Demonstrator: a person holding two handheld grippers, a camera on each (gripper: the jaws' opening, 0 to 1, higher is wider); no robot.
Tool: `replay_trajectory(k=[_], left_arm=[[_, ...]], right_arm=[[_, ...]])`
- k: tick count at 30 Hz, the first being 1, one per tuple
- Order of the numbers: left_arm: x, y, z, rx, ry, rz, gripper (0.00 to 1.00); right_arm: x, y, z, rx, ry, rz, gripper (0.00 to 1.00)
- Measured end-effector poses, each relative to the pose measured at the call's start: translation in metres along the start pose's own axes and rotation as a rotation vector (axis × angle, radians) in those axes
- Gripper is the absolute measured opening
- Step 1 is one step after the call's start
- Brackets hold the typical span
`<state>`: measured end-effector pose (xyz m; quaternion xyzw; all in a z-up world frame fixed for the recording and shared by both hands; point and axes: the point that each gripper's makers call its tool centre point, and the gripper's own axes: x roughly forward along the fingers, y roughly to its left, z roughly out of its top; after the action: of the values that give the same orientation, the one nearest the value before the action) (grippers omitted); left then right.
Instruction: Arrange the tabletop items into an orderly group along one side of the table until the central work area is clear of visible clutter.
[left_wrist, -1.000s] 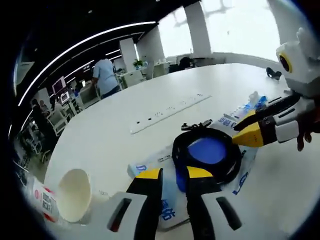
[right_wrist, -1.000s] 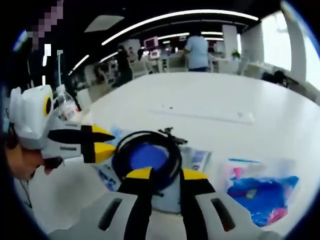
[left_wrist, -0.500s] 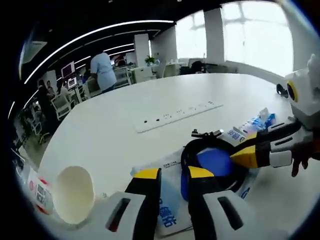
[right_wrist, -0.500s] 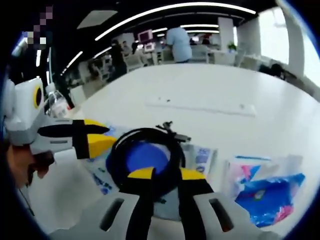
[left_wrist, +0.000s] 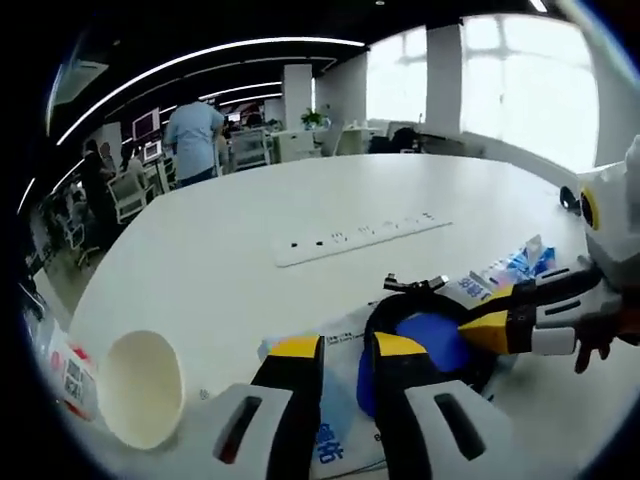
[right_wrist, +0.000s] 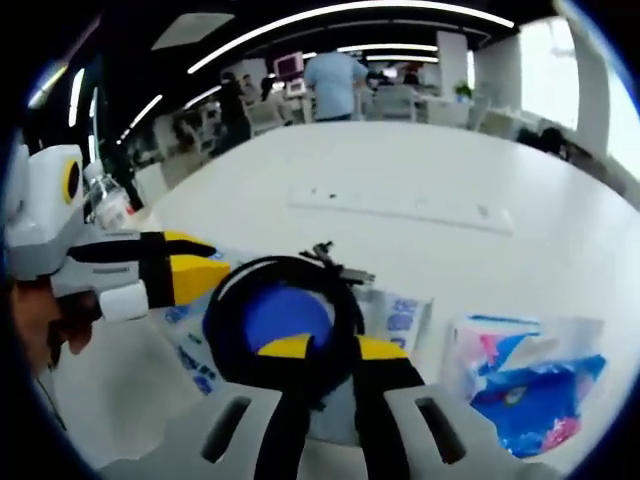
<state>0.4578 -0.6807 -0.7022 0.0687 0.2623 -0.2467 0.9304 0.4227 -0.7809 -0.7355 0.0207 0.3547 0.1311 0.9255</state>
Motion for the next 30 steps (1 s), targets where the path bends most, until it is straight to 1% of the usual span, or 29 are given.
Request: replay_trajectory(k=[1,3,5,6,7,8,9,10,11,13,15,16,17,18,19,21,23,26,28,30], left_arm=[[-0.001,0.001,0.001,-0.006,-0.009,0.004,0.21],[-0.006,0.008,0.001,-0.056,-0.013,0.053,0.28],[-0.005,-0.001,0.002,-0.045,-0.024,0.020,0.31],[-0.003,-0.005,-0.001,-0.034,-0.009,0.003,0.31],[-0.001,-0.007,-0.003,-0.015,0.001,0.004,0.31],[0.002,-0.007,-0.006,-0.025,0.013,0.010,0.31],[0.003,-0.006,-0.009,-0.045,0.028,0.016,0.32],[0.005,-0.008,-0.016,-0.093,0.059,0.016,0.32],[0.007,-0.011,-0.021,-0.113,0.082,0.000,0.33],[0.012,-0.017,-0.022,-0.121,0.082,-0.019,0.34],[0.015,-0.020,-0.022,-0.114,0.095,-0.017,0.34],[0.015,-0.022,-0.022,-0.110,0.100,-0.019,0.32],[0.017,-0.026,-0.023,-0.125,0.111,-0.036,0.26],[0.018,-0.031,-0.025,-0.151,0.128,-0.060,0.24],[0.018,-0.026,-0.024,-0.110,0.122,-0.022,0.23],[0.019,-0.025,-0.022,-0.094,0.118,-0.018,0.20],[0.018,-0.022,-0.021,-0.112,0.131,-0.014,0.18],[0.016,-0.021,-0.018,-0.126,0.128,-0.023,0.11],[0.014,-0.022,-0.018,-0.100,0.125,-0.028,0.09],[0.012,-0.023,-0.017,-0.092,0.122,-0.030,0.07]], right_arm=[[-0.001,0.000,0.000,0.000,0.000,0.000,0.13],[-0.001,0.000,0.000,0.003,0.003,-0.001,0.12],[0.000,0.000,0.000,0.012,0.004,-0.004,0.12],[0.000,0.000,0.000,0.012,0.004,-0.004,0.12],[0.000,0.000,0.000,0.015,0.004,-0.007,0.11],[0.001,0.000,0.000,0.019,0.004,-0.008,0.11],[0.000,0.000,0.000,0.018,0.004,-0.008,0.11],[0.000,0.000,0.000,0.018,0.005,-0.009,0.11],[0.000,0.000,0.000,0.018,0.005,-0.008,0.11],[0.000,-0.001,0.001,0.031,0.008,-0.011,0.10],[0.000,-0.001,0.001,0.038,0.007,-0.014,0.09],[0.000,-0.001,0.001,0.046,0.007,-0.012,0.08],[0.000,-0.002,0.002,0.047,0.006,-0.013,0.07],[0.000,-0.002,0.003,0.037,0.001,-0.013,0.06],[0.000,-0.001,0.003,0.034,0.000,-0.016,0.04],[-0.001,0.001,0.006,0.009,-0.004,-0.015,0.03],[-0.001,0.001,0.007,-0.026,-0.009,-0.025,0.03],[-0.002,0.001,0.007,-0.017,-0.020,-0.026,0.02],[-0.003,0.002,0.008,-0.020,-0.026,-0.026,0.02],[-0.005,0.003,0.009,-0.025,-0.027,-0.026,0.02]])
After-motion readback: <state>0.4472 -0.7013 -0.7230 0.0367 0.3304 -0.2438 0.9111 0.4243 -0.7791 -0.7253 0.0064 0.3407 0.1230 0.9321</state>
